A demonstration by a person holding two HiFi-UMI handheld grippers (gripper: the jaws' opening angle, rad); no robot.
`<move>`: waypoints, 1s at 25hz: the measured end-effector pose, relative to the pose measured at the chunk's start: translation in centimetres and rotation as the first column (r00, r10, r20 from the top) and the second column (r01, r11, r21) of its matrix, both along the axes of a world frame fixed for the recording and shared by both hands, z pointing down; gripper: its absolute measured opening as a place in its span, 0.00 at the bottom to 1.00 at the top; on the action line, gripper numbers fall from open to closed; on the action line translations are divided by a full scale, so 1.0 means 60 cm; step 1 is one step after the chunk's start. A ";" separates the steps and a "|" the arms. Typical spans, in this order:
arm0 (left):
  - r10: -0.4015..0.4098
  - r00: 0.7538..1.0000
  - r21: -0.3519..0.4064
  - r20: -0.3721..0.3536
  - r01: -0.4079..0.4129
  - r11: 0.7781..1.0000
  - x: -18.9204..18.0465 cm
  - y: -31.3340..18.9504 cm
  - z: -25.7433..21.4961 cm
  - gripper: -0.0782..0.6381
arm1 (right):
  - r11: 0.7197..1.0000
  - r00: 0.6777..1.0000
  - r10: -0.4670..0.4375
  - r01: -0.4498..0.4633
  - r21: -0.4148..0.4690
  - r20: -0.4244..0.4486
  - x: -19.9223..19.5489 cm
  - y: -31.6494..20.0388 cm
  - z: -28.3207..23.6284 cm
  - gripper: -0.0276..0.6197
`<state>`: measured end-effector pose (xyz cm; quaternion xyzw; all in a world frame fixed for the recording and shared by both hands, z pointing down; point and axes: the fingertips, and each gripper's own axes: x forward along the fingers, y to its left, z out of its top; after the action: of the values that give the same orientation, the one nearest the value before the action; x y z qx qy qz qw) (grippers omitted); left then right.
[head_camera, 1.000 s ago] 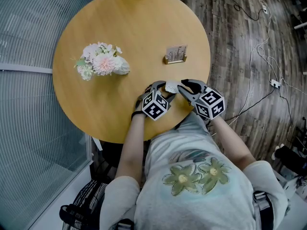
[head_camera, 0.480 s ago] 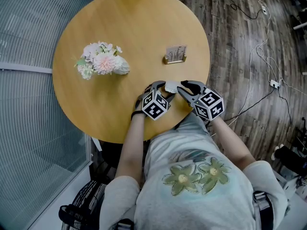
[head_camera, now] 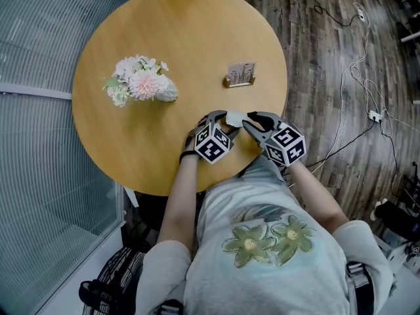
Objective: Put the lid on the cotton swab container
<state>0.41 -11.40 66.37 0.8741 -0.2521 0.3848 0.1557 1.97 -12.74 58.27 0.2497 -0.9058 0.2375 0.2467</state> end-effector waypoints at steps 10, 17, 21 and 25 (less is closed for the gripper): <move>-0.003 1.000 -0.003 0.000 0.003 1.000 -0.001 0.000 0.000 0.47 | 1.000 1.000 -0.012 0.012 -0.003 -0.013 -0.001 0.008 0.005 0.22; -0.001 1.000 -0.002 -0.002 0.001 1.000 0.000 0.000 0.000 0.47 | 1.000 1.000 -0.008 0.008 -0.012 -0.016 -0.002 0.009 0.010 0.22; -0.002 1.000 -0.003 -0.002 0.002 1.000 -0.001 0.001 0.000 0.47 | 1.000 1.000 -0.010 0.009 -0.015 -0.022 -0.004 0.010 0.011 0.22; -0.002 1.000 -0.003 -0.004 0.002 1.000 0.001 0.000 -0.001 0.47 | 1.000 0.999 -0.015 0.015 -0.013 -0.032 -0.004 0.010 0.012 0.22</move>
<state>0.44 -11.40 66.32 0.8744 -0.2520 0.3834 0.1577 1.75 -12.11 59.00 0.2450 -0.9020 0.2376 0.2643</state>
